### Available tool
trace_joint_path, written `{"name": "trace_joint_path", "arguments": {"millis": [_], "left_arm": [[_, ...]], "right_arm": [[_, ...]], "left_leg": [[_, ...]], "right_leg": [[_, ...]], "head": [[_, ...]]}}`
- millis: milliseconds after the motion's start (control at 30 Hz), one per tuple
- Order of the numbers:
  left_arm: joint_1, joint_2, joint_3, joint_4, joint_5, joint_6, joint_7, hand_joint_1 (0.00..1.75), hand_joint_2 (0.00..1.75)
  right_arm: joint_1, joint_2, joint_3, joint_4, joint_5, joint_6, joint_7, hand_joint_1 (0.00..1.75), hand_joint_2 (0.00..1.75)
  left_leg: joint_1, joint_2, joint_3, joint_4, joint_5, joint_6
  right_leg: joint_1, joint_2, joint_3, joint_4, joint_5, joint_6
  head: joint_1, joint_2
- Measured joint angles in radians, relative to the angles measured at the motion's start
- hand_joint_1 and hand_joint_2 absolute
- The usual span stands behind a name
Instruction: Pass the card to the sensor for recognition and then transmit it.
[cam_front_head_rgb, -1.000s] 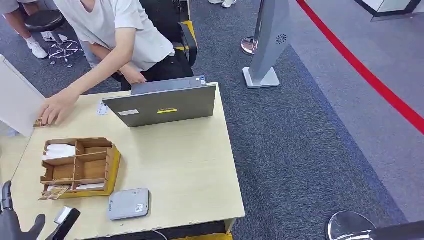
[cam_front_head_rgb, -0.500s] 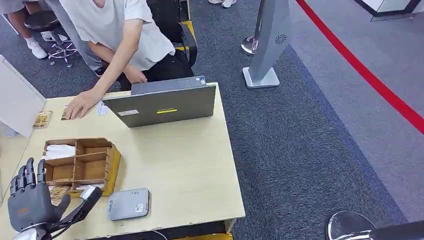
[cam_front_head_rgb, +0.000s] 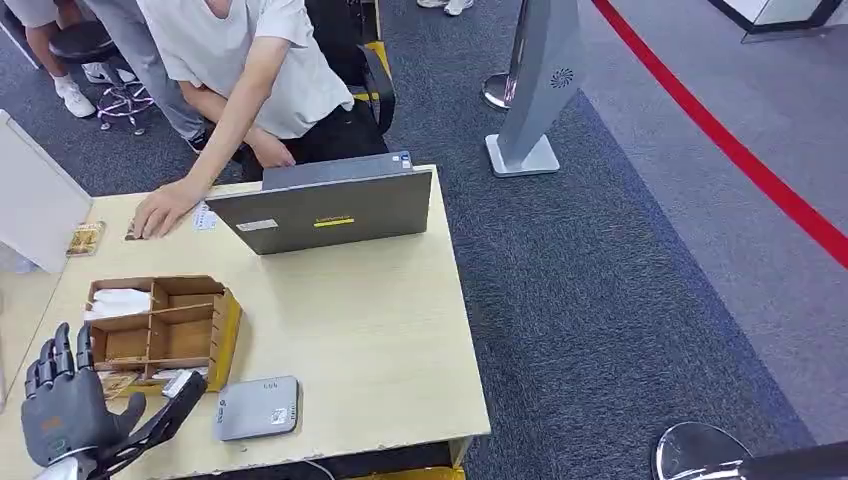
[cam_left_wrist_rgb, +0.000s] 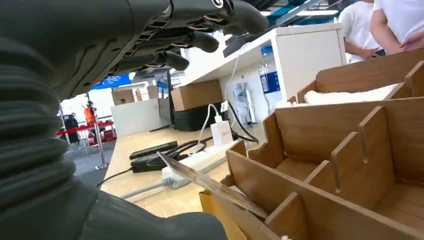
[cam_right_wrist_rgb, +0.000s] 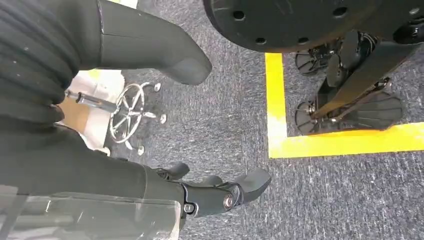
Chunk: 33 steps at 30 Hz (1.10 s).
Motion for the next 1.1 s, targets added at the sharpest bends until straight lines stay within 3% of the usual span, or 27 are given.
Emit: {"name": "trace_joint_path", "arguments": {"millis": [467,1100], "left_arm": [[0.096,0.019,0.067,-0.051,0.028,0.006,0.003,0.00,1.75],[0.033,0.013,0.102,-0.056,-0.042,-0.012,-0.001,0.00,1.75]], "right_arm": [[0.005,0.000,0.000,0.000,-0.007,-0.002,0.006,0.00,1.75],[0.005,0.000,0.000,-0.002,0.011,0.006,-0.004,0.00,1.75]], "left_leg": [[0.000,0.000,0.000,0.000,0.000,0.000],[0.000,0.000,0.000,0.000,0.000,0.000]], "right_leg": [[0.000,0.000,0.000,0.000,0.000,0.000],[0.000,0.000,0.000,0.000,0.000,0.000]], "head": [[0.000,0.000],[0.000,0.000]]}}
